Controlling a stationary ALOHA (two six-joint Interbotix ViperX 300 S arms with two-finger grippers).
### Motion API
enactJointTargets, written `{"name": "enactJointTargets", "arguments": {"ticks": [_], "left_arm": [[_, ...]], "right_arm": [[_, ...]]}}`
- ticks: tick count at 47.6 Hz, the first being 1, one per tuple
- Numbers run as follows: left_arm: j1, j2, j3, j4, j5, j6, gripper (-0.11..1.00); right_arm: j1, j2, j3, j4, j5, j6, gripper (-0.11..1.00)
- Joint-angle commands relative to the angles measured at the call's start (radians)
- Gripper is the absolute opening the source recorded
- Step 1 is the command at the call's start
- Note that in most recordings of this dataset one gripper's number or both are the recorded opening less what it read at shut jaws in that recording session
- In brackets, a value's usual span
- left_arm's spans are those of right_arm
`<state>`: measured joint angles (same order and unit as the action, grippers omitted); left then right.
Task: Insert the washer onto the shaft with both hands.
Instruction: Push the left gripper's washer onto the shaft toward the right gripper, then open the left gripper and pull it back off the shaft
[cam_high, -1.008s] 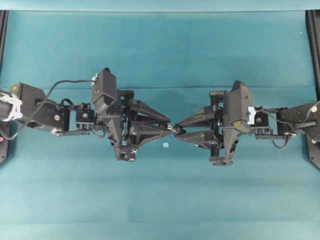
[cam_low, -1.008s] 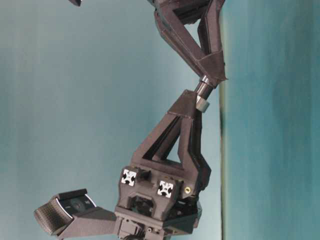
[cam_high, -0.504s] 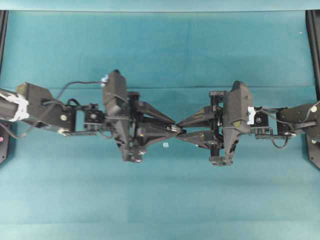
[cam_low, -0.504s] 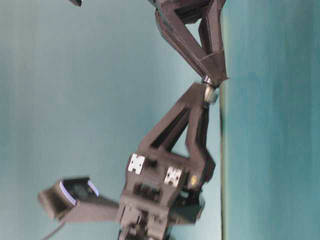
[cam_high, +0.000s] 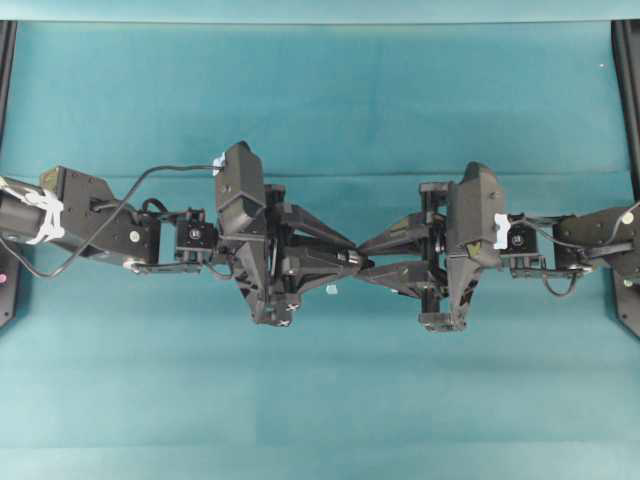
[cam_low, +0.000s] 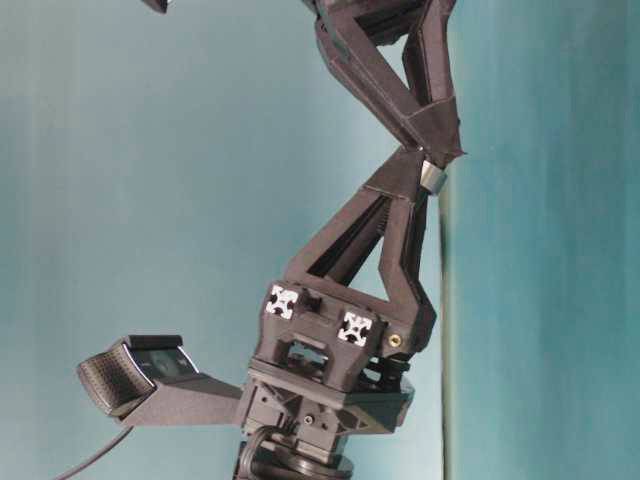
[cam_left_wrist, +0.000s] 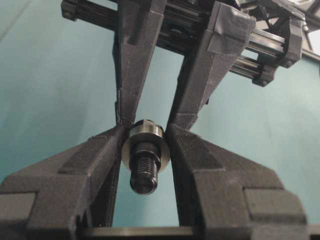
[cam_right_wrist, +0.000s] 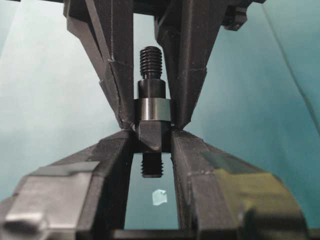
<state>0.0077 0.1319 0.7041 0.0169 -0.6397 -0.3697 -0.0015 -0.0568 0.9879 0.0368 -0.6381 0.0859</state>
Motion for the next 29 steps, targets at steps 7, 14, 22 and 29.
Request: {"name": "enactJointTargets", "arguments": {"ticks": [7, 14, 22, 29], "left_arm": [[0.018, -0.023, -0.009, 0.002, 0.040, -0.006, 0.35], [0.032, -0.040, -0.012, 0.002, 0.048, -0.006, 0.35], [0.038, -0.058, -0.003, 0.002, 0.067, -0.006, 0.35], [0.041, -0.081, 0.002, 0.002, 0.118, -0.006, 0.38]], "right_arm": [[-0.003, -0.011, -0.017, 0.002, 0.003, 0.006, 0.00], [-0.003, -0.011, -0.015, 0.002, 0.021, 0.005, 0.00], [-0.003, -0.011, -0.015, 0.002, 0.021, 0.005, 0.00], [-0.003, -0.011, -0.017, 0.003, 0.021, 0.005, 0.00]]}}
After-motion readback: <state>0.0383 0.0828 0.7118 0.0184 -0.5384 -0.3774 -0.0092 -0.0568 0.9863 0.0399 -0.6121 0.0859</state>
